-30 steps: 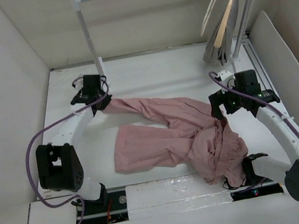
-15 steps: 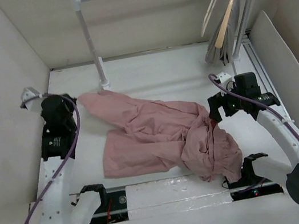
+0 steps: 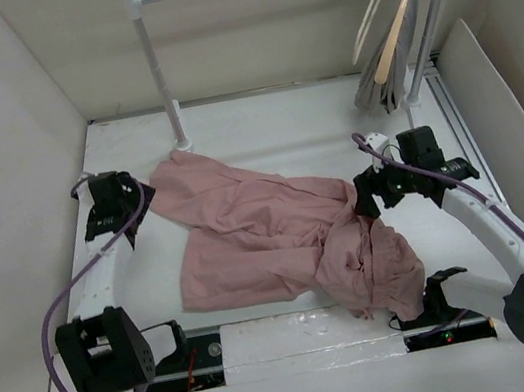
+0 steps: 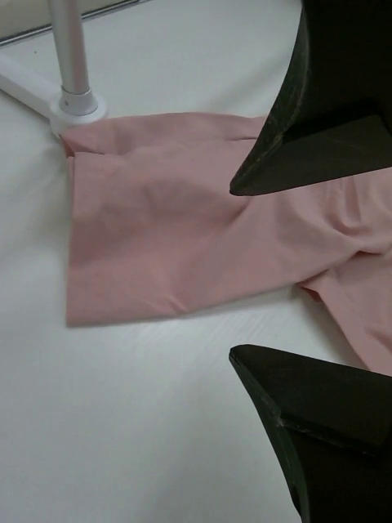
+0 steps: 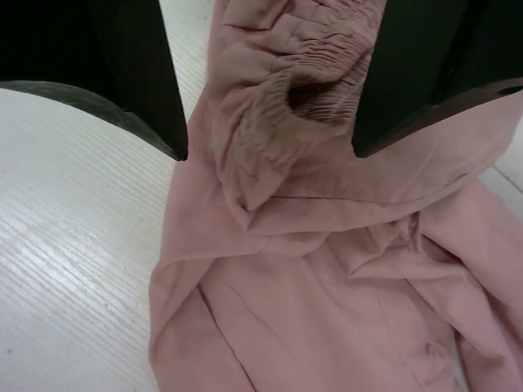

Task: Place the trousers on the hanger
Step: Fold the trousers

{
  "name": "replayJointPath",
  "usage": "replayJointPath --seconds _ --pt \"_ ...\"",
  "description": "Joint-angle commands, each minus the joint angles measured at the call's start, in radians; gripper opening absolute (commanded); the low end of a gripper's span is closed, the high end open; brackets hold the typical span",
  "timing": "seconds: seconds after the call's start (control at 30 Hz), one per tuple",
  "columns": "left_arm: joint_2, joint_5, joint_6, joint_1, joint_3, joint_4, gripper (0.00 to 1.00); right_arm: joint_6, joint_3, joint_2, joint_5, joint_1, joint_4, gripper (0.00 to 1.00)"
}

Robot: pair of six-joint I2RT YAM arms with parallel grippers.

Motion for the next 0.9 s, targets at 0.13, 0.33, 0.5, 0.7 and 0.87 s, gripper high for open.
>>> replayJointPath --seconds 0.13,0.33,0.5,0.7,0.87 --pt "0.374 0.042 0.083 0.0 0.119 0.04 0.69 -0.004 0.057 -0.058 -0.004 0.06 0.012 0.94" --pt "0.463 0.111 0.078 0.0 0.133 0.108 0.61 0.028 0.031 -0.035 0.115 0.06 0.02 0.88" --pt "0.513 0.138 0.066 0.0 0.162 0.139 0.42 0.059 0.02 -0.018 0.142 0.06 0.0 0.85" --pt "0.557 0.157 0.054 0.0 0.214 0.153 0.0 0.068 0.004 -0.007 0.089 0.06 -0.028 0.79" --pt "0.546 0.129 0.055 0.0 0.231 0.149 0.0 0.065 0.03 0.025 0.086 0.06 -0.01 0.2"
